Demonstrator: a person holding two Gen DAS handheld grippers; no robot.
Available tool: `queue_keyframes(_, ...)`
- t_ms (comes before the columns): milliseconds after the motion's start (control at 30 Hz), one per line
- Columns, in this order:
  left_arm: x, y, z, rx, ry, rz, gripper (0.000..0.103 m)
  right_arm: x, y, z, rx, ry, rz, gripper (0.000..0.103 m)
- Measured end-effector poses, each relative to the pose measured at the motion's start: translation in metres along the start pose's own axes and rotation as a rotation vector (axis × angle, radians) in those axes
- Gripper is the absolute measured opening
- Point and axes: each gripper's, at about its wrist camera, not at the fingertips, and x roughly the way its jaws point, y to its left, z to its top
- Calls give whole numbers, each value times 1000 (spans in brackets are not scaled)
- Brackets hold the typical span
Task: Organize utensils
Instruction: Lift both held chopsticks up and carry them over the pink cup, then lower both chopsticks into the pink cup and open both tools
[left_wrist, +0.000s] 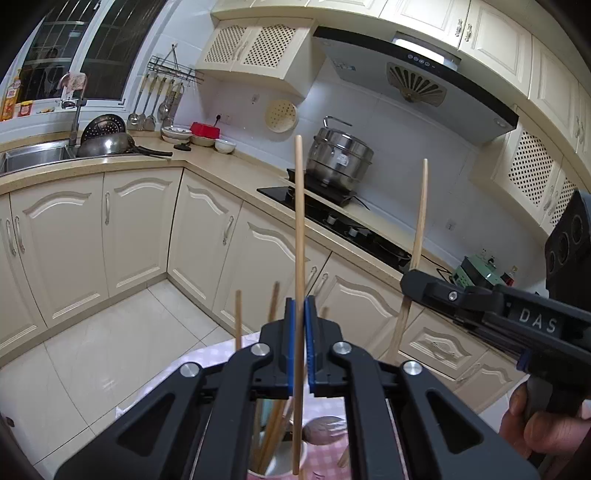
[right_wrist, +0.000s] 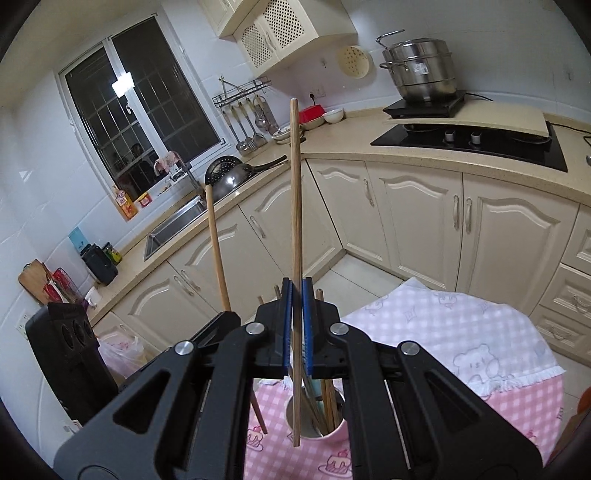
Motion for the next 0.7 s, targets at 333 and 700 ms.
queue_keyframes(333, 23, 24, -34, -8, -25, 1, 4, 34, 0, -36, -56, -3, -28, 6)
queue_keyframes(700, 13, 31, -44, 3, 22, -5, 53, 25, -13, -46, 19, 43, -83, 53)
